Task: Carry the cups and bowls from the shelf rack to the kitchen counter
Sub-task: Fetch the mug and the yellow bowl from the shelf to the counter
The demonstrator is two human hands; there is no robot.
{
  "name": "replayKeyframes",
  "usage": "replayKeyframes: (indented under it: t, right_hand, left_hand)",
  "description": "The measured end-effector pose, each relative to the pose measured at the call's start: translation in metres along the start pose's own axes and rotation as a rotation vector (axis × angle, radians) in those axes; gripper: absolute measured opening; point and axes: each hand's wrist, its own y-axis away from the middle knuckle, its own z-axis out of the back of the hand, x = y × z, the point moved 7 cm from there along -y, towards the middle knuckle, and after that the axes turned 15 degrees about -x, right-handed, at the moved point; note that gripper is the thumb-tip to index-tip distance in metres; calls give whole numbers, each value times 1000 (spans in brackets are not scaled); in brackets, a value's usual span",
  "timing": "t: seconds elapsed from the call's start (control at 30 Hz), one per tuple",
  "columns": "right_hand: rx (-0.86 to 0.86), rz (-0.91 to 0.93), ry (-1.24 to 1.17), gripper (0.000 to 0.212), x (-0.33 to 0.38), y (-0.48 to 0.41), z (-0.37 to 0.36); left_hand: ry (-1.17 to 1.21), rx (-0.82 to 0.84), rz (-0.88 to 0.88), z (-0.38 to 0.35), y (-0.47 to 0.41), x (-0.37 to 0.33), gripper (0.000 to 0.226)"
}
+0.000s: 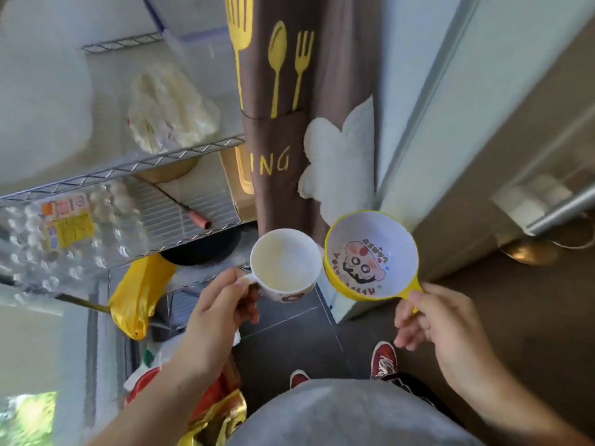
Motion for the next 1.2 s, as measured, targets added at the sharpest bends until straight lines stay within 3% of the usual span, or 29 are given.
replayKeyframes:
  t: [0.33, 0.67, 0.9, 1.2]
  right_hand:
    - [-375, -197, -58, 44, -57, 33, 155]
    - [-814, -412, -165, 35, -125, 80, 343]
    - [-962, -515, -208, 36, -173, 80, 473]
    - [-1036, -502, -195, 34, -176, 35, 593]
  left_hand:
    - [-99, 401, 85, -151, 29, 27, 27]
    - [-165, 615, 192, -358, 102, 44, 18]
    - [-244, 758, 97, -515, 165, 55, 46]
    - [-313, 803, 29, -632, 193, 55, 27]
